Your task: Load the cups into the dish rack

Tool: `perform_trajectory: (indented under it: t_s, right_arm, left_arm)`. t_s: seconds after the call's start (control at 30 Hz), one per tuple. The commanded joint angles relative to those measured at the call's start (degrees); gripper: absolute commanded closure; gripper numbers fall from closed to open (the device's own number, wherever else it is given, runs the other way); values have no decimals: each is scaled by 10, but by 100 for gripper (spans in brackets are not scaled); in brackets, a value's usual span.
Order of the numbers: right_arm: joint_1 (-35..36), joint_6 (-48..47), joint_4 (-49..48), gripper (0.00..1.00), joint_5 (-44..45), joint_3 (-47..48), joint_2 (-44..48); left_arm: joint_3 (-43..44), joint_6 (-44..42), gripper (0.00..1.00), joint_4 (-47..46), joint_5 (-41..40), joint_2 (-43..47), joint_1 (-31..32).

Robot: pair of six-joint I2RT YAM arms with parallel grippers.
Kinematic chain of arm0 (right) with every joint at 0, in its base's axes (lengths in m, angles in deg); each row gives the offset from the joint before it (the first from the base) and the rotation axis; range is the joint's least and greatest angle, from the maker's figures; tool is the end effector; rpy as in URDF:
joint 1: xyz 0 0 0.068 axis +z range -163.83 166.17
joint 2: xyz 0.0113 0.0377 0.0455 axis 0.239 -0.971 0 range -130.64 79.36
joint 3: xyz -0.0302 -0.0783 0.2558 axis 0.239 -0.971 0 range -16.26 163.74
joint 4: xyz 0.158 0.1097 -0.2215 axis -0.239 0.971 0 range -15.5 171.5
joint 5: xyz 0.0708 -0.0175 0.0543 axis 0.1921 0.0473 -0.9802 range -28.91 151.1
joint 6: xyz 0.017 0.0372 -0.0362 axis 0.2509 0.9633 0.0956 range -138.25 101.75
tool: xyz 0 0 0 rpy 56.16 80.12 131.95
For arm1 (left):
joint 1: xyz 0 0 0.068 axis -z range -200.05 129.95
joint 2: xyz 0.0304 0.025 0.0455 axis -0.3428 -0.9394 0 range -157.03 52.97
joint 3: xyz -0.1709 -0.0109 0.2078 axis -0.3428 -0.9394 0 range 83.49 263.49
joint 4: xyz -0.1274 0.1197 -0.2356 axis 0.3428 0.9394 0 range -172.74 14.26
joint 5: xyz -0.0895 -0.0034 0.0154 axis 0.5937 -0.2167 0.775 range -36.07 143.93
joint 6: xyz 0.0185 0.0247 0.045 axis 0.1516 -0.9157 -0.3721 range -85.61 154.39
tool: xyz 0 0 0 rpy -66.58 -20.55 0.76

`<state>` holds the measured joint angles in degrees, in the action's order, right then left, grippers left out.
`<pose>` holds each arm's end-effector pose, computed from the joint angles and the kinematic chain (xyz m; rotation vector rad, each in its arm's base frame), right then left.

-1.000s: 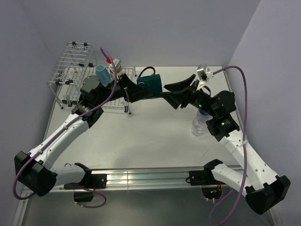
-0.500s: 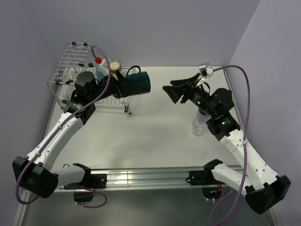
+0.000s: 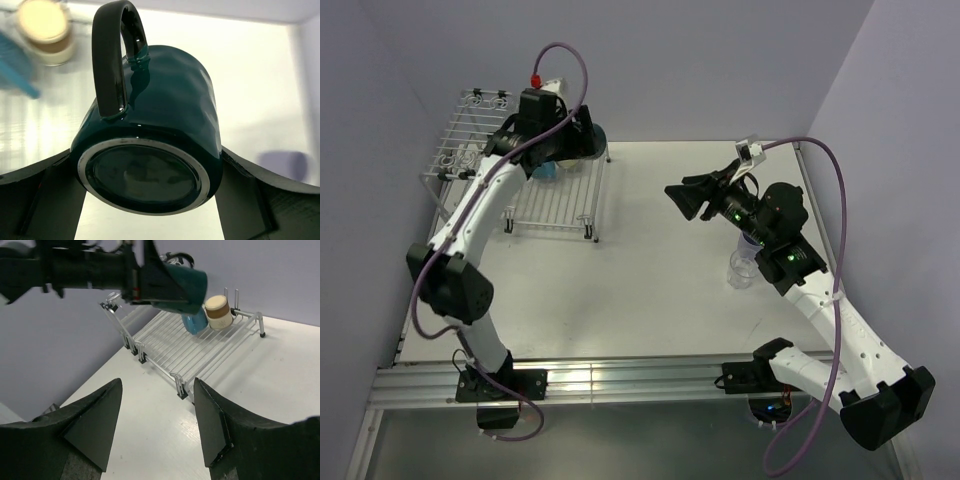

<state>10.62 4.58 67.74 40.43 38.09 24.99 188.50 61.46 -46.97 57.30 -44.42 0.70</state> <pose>0.2266 0.1171 0.3976 -0.3286 1.4946 0.9266 0.3912 -0.1505 0.4160 -0.0792 2.1099 -0.5696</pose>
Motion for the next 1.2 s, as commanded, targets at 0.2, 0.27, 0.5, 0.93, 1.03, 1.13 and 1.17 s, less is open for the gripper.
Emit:
perform_trajectory:
  t_s: [0.2,0.27,0.5,0.93,1.03,1.13,1.17]
  right_arm:
    - [-3,-12,-2,33,-1,13,0]
    - [-3,-13,-3,33,-3,12,-2]
    - [-2,-17,-5,33,-4,12,-8]
    - [-3,-17,-9,33,-10,14,-23]
    - [-3,-18,-8,33,-11,16,-27]
    - [-2,-19,-7,33,-12,16,-26]
    - [-3,-19,-7,33,-12,15,-26]
  left_arm:
    - [213,-112,100,159,-150,-170,-8]
    - [243,-118,100,170,-157,-200,-12]
    - [252,-130,100,182,-157,-247,-23]
    - [254,-152,100,179,-139,-291,-26]
    - [266,-155,100,188,-143,-308,-26]
    - [264,-159,100,187,-141,-316,-26]
    - [263,-159,100,187,-141,-318,-26]
